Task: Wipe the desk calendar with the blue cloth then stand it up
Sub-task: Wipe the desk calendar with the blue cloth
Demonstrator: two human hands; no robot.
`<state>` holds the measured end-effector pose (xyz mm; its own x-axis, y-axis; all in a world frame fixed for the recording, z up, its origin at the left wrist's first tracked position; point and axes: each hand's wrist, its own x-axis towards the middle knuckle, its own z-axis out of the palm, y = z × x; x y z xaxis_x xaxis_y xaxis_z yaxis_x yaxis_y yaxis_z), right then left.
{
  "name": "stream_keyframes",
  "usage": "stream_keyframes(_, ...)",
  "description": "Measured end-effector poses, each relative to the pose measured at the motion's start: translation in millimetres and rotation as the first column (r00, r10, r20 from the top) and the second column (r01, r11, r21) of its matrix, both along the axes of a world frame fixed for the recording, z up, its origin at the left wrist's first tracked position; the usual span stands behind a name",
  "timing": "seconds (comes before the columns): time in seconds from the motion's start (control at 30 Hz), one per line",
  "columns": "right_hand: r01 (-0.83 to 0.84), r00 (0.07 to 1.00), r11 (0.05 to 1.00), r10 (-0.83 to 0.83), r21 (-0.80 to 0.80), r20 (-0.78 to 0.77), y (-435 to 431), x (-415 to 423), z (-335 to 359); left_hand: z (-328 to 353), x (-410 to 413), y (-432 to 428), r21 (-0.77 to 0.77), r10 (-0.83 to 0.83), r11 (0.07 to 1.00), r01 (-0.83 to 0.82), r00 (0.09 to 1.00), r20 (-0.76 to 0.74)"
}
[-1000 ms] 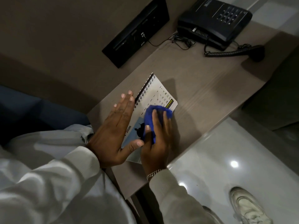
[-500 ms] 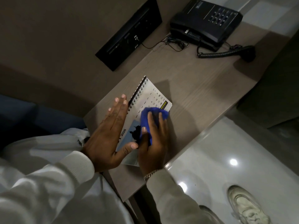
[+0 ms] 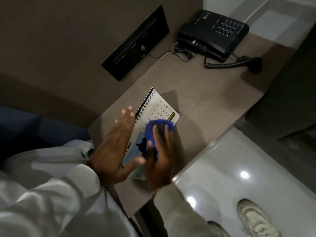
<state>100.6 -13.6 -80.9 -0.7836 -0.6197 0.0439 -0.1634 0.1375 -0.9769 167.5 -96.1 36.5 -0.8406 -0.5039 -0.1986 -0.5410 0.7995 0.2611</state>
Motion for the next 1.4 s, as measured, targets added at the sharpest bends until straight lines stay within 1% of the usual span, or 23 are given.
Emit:
stream_keyframes(0.07,-0.086,0.995,0.993,0.082,-0.077,-0.050,7.6,10.9,0.3,-0.6,0.3,-0.5,-0.002,-0.013,1.000,0.013,1.000,0.011)
stream_keyframes(0.17,-0.082,0.996,0.977,0.085,-0.196,0.010,-6.7,-3.5,11.0,-1.2,1.4,-1.1,-0.012,-0.032,0.999,0.032,0.999,0.010)
stream_keyframes(0.2,-0.076,0.997,0.975,0.078,-0.211,0.001,-14.0,-12.1,16.1,-1.3,1.6,-1.4,-0.019,-0.039,0.999,0.040,0.999,0.011)
stream_keyframes(0.27,-0.040,0.999,0.984,0.042,-0.175,0.004,-28.2,-29.2,22.3,-1.5,1.4,-1.6,-0.029,-0.046,0.999,0.047,0.999,0.018)
stream_keyframes(0.33,0.053,0.997,0.996,-0.048,-0.073,0.063,-32.8,-36.8,20.0,-1.6,0.3,-1.5,-0.027,-0.039,0.999,0.039,0.999,0.018)
stream_keyframes(0.37,0.063,0.993,0.998,-0.060,-0.024,0.106,-30.1,-33.7,17.9,-1.2,0.5,-1.2,-0.021,-0.032,0.999,0.032,0.999,0.016)
stream_keyframes(0.43,0.026,0.985,0.999,-0.032,0.042,0.170,-17.6,-19.0,12.9,-0.9,0.6,-1.1,-0.009,-0.024,1.000,0.024,1.000,0.005)
stream_keyframes(0.47,0.019,0.987,0.999,-0.026,0.047,0.157,-10.4,-10.0,10.7,-1.1,0.6,-1.1,-0.006,-0.024,1.000,0.024,1.000,0.000)
stream_keyframes(0.53,0.005,0.994,1.000,-0.005,-0.001,0.113,0.3,4.7,9.1,-1.4,1.1,-1.9,0.000,-0.025,1.000,0.025,1.000,-0.005)
stream_keyframes(0.57,-0.015,0.993,0.998,0.022,-0.060,0.117,1.5,5.7,12.8,-2.2,1.6,-2.6,0.000,-0.031,1.000,0.031,0.999,-0.007)
stream_keyframes(0.63,-0.090,0.996,0.988,0.092,-0.127,0.015,-5.1,-4.8,18.7,-3.2,2.0,-3.6,-0.006,-0.049,0.999,0.049,0.999,-0.012)
stream_keyframes(0.67,-0.095,0.995,0.987,0.092,-0.129,-0.034,-12.2,-12.4,20.5,-3.2,1.9,-3.9,-0.007,-0.052,0.999,0.052,0.999,-0.015)
stream_keyframes(0.7,-0.056,0.998,0.988,0.055,-0.140,-0.016,-20.6,-20.1,22.7,-3.0,1.7,-3.9,-0.007,-0.050,0.999,0.050,0.999,-0.017)
stream_keyframes(0.77,0.055,0.996,0.988,-0.043,-0.142,0.082,-35.0,-32.0,30.0,-2.2,1.4,-2.8,-0.008,-0.040,0.999,0.040,0.999,-0.020)
stream_keyframes(0.8,0.074,0.993,0.988,-0.060,-0.136,0.100,-40.1,-36.1,32.5,-2.0,1.0,-2.1,-0.012,-0.037,0.999,0.037,0.999,-0.019)
stream_keyframes(1.03,0.112,0.978,0.987,-0.088,-0.113,0.191,-50.9,-41.8,39.3,-3.1,0.0,-1.9,0.001,-0.018,1.000,0.018,0.999,-0.028)
stream_keyframes(1.1,0.109,0.977,0.990,-0.091,-0.089,0.192,-48.0,-35.8,37.9,-3.9,0.7,-2.6,0.014,-0.019,1.000,0.020,0.999,-0.031)
stream_keyframes(1.17,0.028,0.988,0.996,-0.015,-0.085,0.152,-34.7,-28.4,33.4,-4.7,2.0,-3.9,0.017,-0.029,0.999,0.029,0.999,-0.039)
stream_keyframes(1.23,-0.140,0.990,0.986,0.142,-0.096,0.020,-16.4,-17.5,24.9,-5.8,3.3,-5.1,0.011,-0.041,0.999,0.041,0.998,-0.047)
stream_keyframes(1.27,-0.202,0.979,0.975,0.201,-0.093,-0.012,-7.9,-10.2,20.5,-6.2,3.6,-5.7,0.012,-0.040,0.999,0.040,0.998,-0.047)
stream_keyframes(1.3,-0.216,0.976,0.972,0.215,-0.092,-0.026,-0.7,-1.0,16.6,-6.6,4.1,-6.0,0.016,-0.036,0.999,0.037,0.998,-0.047)
stream_keyframes(1.33,-0.193,0.981,0.977,0.191,-0.095,-0.037,5.3,9.1,13.6,-7.0,4.4,-6.1,0.021,-0.033,0.999,0.034,0.998,-0.049)
stream_keyframes(1.4,-0.112,0.989,0.992,0.105,-0.062,-0.106,15.3,26.7,9.5,-7.1,4.9,-6.1,0.020,-0.038,0.999,0.039,0.998,-0.053)
